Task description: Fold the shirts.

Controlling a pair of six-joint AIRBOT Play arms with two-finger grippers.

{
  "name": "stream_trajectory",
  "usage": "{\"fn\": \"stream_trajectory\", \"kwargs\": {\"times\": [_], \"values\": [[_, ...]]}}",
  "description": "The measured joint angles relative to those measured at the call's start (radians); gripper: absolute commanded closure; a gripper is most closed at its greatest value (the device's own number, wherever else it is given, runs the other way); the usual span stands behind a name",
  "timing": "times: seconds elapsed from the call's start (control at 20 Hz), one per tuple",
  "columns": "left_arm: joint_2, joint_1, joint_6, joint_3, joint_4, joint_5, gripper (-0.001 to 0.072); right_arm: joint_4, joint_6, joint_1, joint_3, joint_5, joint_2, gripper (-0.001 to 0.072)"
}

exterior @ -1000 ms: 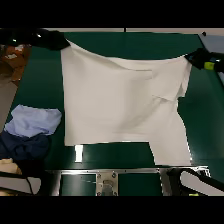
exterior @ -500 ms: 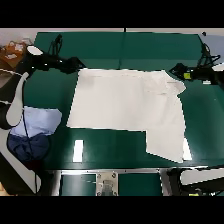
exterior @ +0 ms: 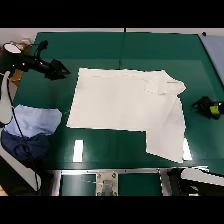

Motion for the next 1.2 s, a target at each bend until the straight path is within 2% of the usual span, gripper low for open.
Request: {"fn": "stream_trajectory", "kwargs": {"times": [0.35, 0.4, 0.45, 0.55, 0.6, 0.65, 0.7, 0.85, 1.2], "values": [[-0.001, 0.011, 0.004, 0.002, 0.005, -0.032, 0.0148, -0.006, -0.046, -0.002, -0.188, -0.043, -0.013, 0.0245], [-0.001, 0.011, 0.005, 0.002, 0.006, -0.032, 0.0148, -0.003, -0.051, 0.010, -0.195, -0.045, -0.027, 0.0306], [0.000, 0.011, 0.006, 0.002, 0.006, -0.038, 0.0148, 0.002, -0.059, 0.022, -0.200, -0.045, -0.040, 0.0406], [-0.001, 0.011, 0.007, 0.002, 0.006, -0.051, 0.0149, 0.004, -0.081, 0.038, -0.203, -0.036, -0.060, 0.0501], [-0.001, 0.011, 0.007, 0.002, 0.006, -0.063, 0.0149, -0.005, -0.092, 0.043, -0.196, -0.028, -0.066, 0.0661], [-0.001, 0.013, 0.005, 0.002, 0.006, -0.073, 0.0195, -0.015, -0.098, 0.043, -0.186, -0.019, -0.073, 0.0681], [-0.001, 0.013, -0.001, 0.002, 0.008, -0.085, 0.0237, -0.024, -0.105, 0.043, -0.169, -0.006, -0.077, 0.0693], [-0.001, 0.012, -0.035, 0.002, 0.038, -0.126, 0.0237, -0.044, -0.106, 0.027, -0.105, 0.011, -0.083, 0.0694], [0.026, 0.007, -0.181, -0.055, 0.168, -0.222, 0.0236, -0.027, -0.101, -0.051, -0.042, -0.016, -0.083, 0.0693]]}}
